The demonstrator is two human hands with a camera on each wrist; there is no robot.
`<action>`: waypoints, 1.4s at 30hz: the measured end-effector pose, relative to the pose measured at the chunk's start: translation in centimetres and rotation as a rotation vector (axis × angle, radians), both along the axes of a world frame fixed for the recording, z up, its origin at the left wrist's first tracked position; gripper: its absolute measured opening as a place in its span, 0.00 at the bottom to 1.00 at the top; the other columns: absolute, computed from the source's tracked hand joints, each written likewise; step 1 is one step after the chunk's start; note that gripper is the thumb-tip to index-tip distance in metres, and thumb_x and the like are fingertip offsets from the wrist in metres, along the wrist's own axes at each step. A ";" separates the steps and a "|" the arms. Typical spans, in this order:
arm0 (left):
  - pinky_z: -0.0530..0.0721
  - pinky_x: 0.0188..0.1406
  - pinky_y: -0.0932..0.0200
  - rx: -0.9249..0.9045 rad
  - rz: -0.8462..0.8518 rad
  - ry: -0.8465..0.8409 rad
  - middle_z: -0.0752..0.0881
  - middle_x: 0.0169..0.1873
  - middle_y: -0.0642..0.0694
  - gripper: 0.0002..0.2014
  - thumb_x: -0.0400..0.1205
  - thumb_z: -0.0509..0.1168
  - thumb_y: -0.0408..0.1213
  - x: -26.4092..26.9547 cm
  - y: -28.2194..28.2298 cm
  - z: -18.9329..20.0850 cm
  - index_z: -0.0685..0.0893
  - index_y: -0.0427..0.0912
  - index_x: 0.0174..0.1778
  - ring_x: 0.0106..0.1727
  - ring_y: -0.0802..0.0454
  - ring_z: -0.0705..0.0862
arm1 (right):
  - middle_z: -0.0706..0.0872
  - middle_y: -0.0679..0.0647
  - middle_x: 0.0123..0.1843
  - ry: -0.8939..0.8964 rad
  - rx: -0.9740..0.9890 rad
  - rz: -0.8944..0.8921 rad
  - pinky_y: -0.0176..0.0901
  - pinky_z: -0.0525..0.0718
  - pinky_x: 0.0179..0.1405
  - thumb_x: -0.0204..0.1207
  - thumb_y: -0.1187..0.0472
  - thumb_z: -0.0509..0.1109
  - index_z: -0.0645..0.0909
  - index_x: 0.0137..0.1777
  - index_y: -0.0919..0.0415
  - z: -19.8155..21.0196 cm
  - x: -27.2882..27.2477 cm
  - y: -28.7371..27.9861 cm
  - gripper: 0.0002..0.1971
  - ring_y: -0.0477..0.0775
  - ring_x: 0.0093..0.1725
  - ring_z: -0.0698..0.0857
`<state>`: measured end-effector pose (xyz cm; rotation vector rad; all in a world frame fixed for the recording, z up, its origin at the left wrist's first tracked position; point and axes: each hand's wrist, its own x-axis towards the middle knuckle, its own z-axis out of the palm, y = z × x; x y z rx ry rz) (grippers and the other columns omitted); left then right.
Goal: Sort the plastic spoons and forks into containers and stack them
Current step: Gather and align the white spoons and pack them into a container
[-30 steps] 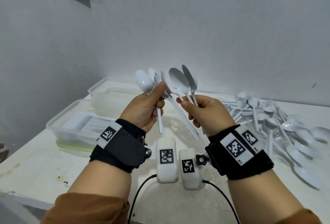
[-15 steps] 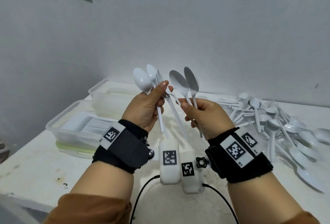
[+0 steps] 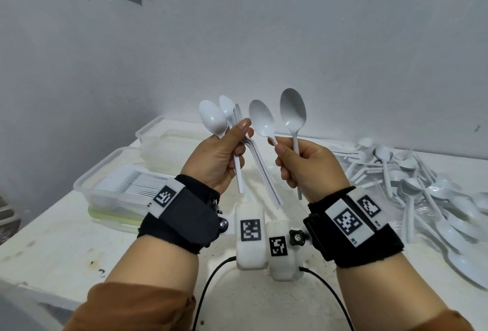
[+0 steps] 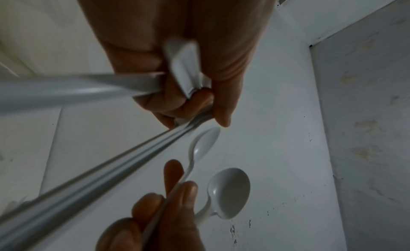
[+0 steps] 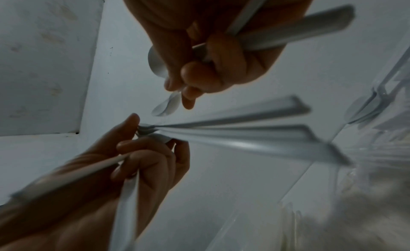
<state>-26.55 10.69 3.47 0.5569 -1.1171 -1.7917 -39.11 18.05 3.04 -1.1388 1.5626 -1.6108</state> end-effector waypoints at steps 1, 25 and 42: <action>0.63 0.14 0.73 0.006 0.004 -0.008 0.76 0.25 0.53 0.06 0.79 0.65 0.38 0.0 -0.1 0.0 0.79 0.41 0.37 0.19 0.62 0.66 | 0.80 0.47 0.26 0.006 -0.003 0.001 0.32 0.71 0.20 0.78 0.63 0.68 0.85 0.42 0.51 0.0 0.0 0.0 0.07 0.42 0.22 0.74; 0.62 0.18 0.72 -0.092 0.029 -0.092 0.73 0.45 0.42 0.15 0.79 0.64 0.44 0.5 -0.1 -0.1 0.91 0.52 0.29 0.22 0.62 0.65 | 0.71 0.49 0.33 0.059 0.096 0.038 0.36 0.63 0.21 0.84 0.51 0.54 0.73 0.44 0.49 0.5 0.4 -0.1 0.10 0.47 0.24 0.64; 0.66 0.17 0.73 -0.124 -0.029 -0.073 0.74 0.36 0.46 0.10 0.84 0.59 0.39 0.6 0.5 0.0 0.84 0.42 0.42 0.22 0.62 0.65 | 0.86 0.40 0.25 0.049 -0.076 0.042 0.22 0.74 0.24 0.72 0.64 0.74 0.87 0.37 0.53 0.6 0.9 -0.2 0.06 0.33 0.23 0.79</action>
